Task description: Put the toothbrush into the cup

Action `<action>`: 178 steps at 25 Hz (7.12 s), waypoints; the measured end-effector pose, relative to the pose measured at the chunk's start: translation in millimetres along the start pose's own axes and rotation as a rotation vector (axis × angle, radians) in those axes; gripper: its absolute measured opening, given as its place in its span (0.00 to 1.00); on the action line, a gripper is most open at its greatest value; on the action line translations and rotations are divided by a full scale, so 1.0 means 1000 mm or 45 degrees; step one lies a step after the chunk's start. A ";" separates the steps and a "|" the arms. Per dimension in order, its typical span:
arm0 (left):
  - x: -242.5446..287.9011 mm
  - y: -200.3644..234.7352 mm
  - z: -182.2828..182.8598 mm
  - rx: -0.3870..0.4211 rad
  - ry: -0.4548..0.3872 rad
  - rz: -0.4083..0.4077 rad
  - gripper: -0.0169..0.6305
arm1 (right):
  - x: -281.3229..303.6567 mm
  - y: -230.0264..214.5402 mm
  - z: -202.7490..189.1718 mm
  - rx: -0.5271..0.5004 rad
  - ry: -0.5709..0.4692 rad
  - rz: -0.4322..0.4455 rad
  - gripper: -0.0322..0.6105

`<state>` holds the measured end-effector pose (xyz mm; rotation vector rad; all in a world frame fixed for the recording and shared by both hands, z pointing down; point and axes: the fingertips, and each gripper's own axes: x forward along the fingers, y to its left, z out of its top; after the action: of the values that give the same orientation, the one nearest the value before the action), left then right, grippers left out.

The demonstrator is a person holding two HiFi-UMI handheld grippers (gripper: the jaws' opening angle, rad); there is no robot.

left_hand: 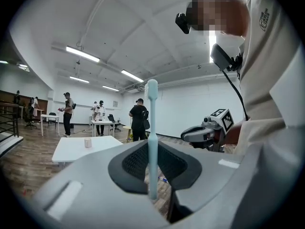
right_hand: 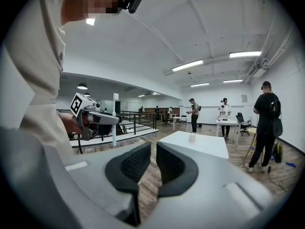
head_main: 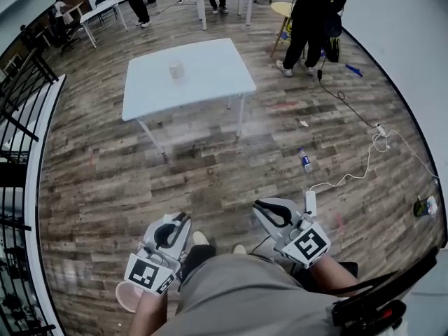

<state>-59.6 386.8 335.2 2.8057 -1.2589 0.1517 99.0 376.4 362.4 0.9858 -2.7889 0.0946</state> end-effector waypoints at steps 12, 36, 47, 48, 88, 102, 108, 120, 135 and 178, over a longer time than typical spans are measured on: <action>0.013 0.076 0.004 -0.038 0.012 -0.043 0.10 | 0.077 -0.013 0.013 0.017 0.047 -0.016 0.12; 0.012 0.189 -0.034 -0.126 0.068 -0.127 0.10 | 0.194 -0.015 0.019 -0.007 0.137 -0.043 0.12; 0.115 0.235 -0.015 -0.103 0.086 -0.039 0.10 | 0.244 -0.119 0.024 -0.007 0.109 0.061 0.12; 0.127 0.239 -0.011 -0.101 0.095 -0.028 0.10 | 0.250 -0.130 0.027 -0.011 0.097 0.082 0.12; 0.313 0.466 0.042 -0.034 0.012 -0.080 0.10 | 0.441 -0.304 0.085 0.017 0.078 -0.019 0.12; 0.385 0.556 0.015 -0.088 0.074 -0.136 0.10 | 0.508 -0.325 0.072 0.075 0.132 -0.030 0.12; 0.435 0.587 0.005 -0.135 0.098 -0.098 0.10 | 0.533 -0.368 0.072 0.083 0.126 -0.007 0.12; 0.555 0.651 -0.035 -0.175 0.211 -0.012 0.10 | 0.564 -0.477 0.052 0.115 0.209 -0.009 0.12; 0.624 0.684 -0.120 -0.157 0.361 -0.020 0.10 | 0.591 -0.534 0.006 0.206 0.331 0.019 0.12; 0.629 0.709 -0.204 -0.050 0.614 0.072 0.17 | 0.661 -0.526 -0.067 0.159 0.651 0.300 0.12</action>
<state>-187.2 -530.0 622.4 2.4792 -1.1975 0.7436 -65.6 -432.6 554.4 0.5487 -2.4249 0.4842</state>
